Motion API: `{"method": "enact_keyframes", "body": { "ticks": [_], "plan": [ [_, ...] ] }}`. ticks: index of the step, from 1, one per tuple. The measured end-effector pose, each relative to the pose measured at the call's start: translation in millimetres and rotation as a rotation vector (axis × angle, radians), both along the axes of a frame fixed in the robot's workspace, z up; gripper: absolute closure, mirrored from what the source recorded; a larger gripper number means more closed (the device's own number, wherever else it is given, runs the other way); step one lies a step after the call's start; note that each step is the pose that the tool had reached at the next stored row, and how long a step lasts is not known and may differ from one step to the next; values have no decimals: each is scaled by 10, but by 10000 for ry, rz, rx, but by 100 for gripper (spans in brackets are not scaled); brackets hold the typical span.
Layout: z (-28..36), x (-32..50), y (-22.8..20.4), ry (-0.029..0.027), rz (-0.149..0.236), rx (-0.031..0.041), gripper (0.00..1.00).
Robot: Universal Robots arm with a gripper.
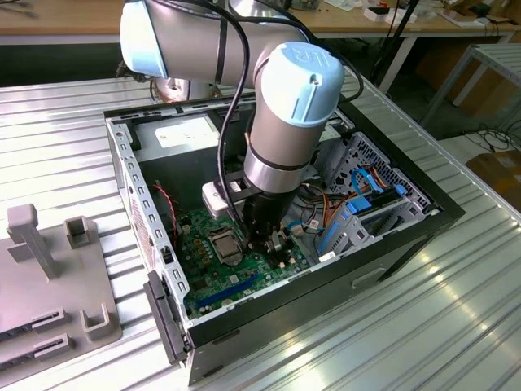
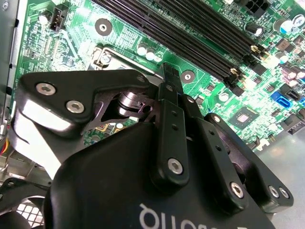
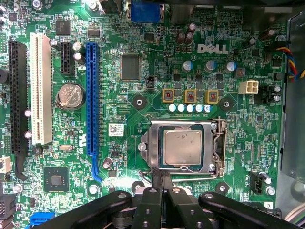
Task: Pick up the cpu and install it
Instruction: 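Install the first cpu locking lever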
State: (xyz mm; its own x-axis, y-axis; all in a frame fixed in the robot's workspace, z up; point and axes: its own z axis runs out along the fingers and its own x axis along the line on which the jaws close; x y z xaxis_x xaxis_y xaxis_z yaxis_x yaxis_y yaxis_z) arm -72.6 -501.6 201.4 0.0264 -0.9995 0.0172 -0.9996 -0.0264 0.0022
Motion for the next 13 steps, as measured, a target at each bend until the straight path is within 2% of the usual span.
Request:
{"method": "enact_keyframes", "body": {
  "ticks": [13],
  "plan": [
    [-4,19,0,0,3,3,89]
  ]
}}
